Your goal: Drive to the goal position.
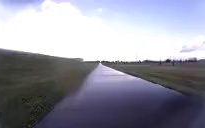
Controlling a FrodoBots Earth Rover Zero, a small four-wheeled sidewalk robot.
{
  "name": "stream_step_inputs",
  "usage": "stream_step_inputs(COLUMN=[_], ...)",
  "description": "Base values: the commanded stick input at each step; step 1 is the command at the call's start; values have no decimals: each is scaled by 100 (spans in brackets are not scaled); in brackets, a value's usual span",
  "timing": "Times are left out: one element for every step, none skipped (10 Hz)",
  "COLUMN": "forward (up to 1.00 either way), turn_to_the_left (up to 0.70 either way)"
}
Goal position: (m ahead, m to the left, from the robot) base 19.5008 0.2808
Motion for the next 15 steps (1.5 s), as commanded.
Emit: stream_step_inputs(forward=[45,45,45,45,45,45,45,45,45,45,45,45,45,45,45], turn_to_the_left=[0,0,0,0,0,0,0,0,0,0,0,0,0,0,0])
